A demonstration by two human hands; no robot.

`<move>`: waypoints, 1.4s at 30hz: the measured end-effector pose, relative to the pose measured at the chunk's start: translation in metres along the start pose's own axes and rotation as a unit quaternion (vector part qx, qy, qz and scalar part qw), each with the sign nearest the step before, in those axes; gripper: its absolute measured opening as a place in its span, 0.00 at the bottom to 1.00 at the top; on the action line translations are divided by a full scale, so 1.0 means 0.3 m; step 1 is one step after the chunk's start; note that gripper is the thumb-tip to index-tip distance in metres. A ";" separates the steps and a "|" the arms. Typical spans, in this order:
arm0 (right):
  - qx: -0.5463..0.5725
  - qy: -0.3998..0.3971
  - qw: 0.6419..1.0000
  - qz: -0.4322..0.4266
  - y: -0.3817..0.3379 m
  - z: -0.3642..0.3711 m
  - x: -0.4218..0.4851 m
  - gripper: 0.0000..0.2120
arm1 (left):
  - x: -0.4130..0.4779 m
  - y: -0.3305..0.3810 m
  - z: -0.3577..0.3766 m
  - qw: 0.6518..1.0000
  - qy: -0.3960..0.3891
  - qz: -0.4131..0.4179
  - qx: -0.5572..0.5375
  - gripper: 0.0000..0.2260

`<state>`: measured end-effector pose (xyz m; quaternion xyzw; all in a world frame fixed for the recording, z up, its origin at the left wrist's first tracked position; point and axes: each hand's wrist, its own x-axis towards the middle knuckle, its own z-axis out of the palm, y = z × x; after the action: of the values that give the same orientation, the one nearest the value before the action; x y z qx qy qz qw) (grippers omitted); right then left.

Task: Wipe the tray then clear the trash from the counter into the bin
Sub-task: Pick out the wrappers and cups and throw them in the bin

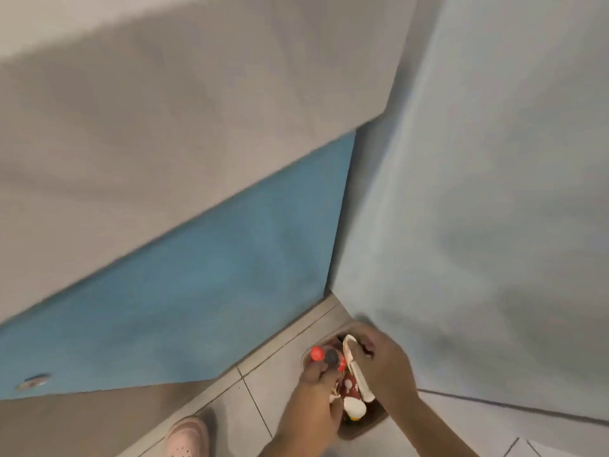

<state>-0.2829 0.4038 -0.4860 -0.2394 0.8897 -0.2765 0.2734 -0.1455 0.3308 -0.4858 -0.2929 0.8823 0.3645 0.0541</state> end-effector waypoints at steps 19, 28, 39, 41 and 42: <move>0.253 0.074 0.882 -0.390 -1.536 -0.605 -0.463 0.10 | -0.529 0.402 -1.529 0.844 0.511 0.109 -0.123 0.07; 0.125 0.028 0.906 -0.403 -2.095 -0.415 -0.248 0.04 | -0.462 0.027 -2.110 0.852 0.514 -0.030 -0.094 0.07; -0.119 0.011 0.916 -0.384 -2.505 -0.114 0.143 0.16 | -0.212 -0.354 -2.481 0.933 0.290 -0.212 -0.022 0.06; -0.173 -0.012 0.908 -0.382 -2.539 -0.068 0.219 0.19 | -0.158 -0.371 -2.468 0.949 0.220 -0.227 0.002 0.11; -0.203 -0.029 0.902 -0.380 -2.551 -0.049 0.252 0.20 | -0.134 -0.377 -2.458 0.952 0.199 -0.231 0.013 0.17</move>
<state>-0.1374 -0.1951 -0.0257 -0.6178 0.7595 -0.1656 0.1187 0.0375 -0.2111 -0.0054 -0.5543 0.7882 0.2649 -0.0366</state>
